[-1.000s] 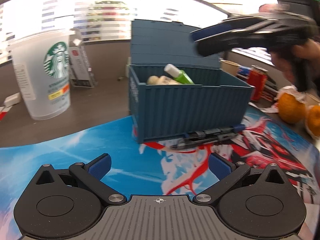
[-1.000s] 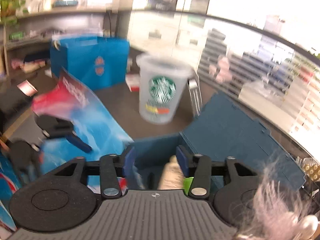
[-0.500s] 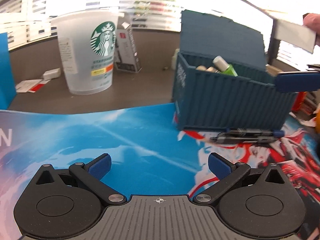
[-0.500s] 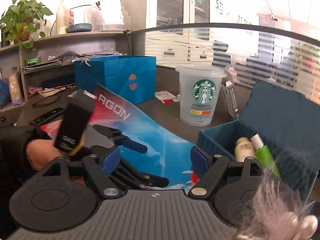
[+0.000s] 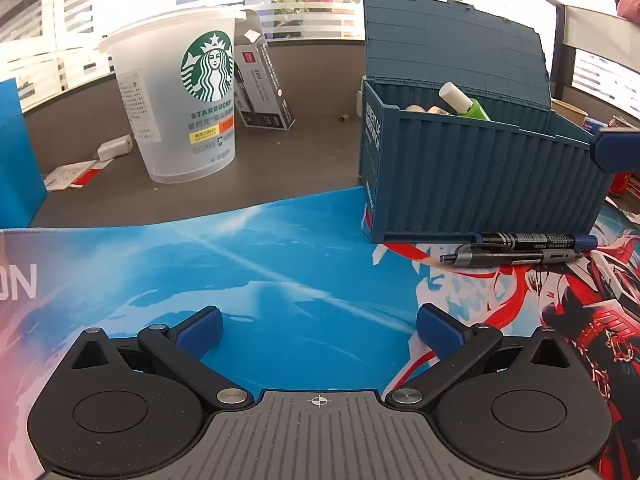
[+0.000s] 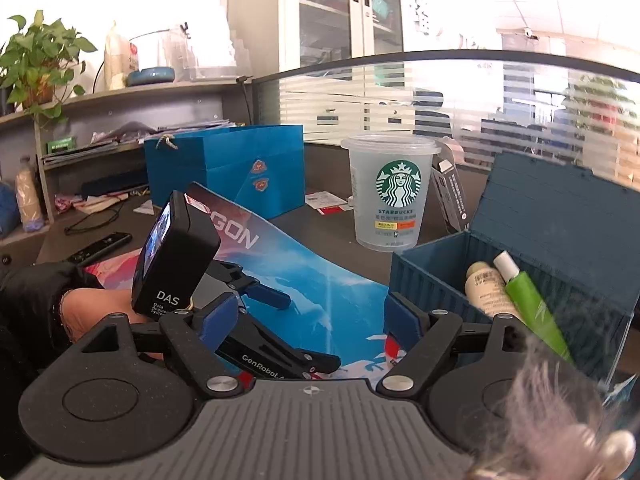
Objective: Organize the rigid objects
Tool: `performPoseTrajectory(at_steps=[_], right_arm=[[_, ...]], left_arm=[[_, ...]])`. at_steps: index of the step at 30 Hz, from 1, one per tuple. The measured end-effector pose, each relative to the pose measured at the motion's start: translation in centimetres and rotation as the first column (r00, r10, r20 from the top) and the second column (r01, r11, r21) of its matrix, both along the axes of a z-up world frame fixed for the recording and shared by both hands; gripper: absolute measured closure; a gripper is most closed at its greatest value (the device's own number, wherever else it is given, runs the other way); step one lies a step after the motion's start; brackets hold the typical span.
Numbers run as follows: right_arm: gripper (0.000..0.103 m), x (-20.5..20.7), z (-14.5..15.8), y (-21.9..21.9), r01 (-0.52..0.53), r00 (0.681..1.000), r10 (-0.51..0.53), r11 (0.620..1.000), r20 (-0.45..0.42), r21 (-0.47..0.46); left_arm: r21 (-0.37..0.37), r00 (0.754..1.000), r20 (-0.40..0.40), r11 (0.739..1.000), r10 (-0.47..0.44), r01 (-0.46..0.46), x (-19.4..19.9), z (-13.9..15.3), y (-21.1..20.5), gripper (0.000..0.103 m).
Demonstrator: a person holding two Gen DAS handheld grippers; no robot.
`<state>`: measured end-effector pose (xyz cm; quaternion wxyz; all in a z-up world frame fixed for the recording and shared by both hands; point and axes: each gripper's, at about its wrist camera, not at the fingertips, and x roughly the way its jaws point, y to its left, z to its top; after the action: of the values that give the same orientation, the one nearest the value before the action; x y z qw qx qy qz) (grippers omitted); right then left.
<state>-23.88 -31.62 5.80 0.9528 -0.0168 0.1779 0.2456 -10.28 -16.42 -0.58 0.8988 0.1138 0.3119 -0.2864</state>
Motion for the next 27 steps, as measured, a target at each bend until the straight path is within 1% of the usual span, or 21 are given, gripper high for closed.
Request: performPoseTrajectory(at_steps=[9, 15, 21, 27], right_arm=[[0.024, -0.5, -0.3, -0.8, 0.01, 1.0, -0.011, 0.999, 0.011, 0.046], [0.023, -0.7, -1.2, -1.8, 0.018, 1.0, -0.018, 0.991, -0.003, 0.133], [0.023, -1.1, -1.5, -1.4, 0.02, 1.0, -0.018, 0.989, -0.012, 0.145], [0.021, -1.6, -1.7, -1.7, 0.049, 0.999, -0.048, 0.987, -0.013, 0.151]], left_arm=[[0.001, 1.0, 0.0, 1.0, -0.002, 0.002, -0.1, 0.0, -0.1, 0.0], [0.0, 1.0, 0.0, 1.0, -0.002, 0.002, -0.2, 0.0, -0.1, 0.0], [0.0, 1.0, 0.0, 1.0, -0.002, 0.002, -0.1, 0.0, 0.1, 0.0], [0.0, 1.0, 0.0, 1.0, -0.002, 0.002, -0.2, 0.1, 0.0, 0.0]])
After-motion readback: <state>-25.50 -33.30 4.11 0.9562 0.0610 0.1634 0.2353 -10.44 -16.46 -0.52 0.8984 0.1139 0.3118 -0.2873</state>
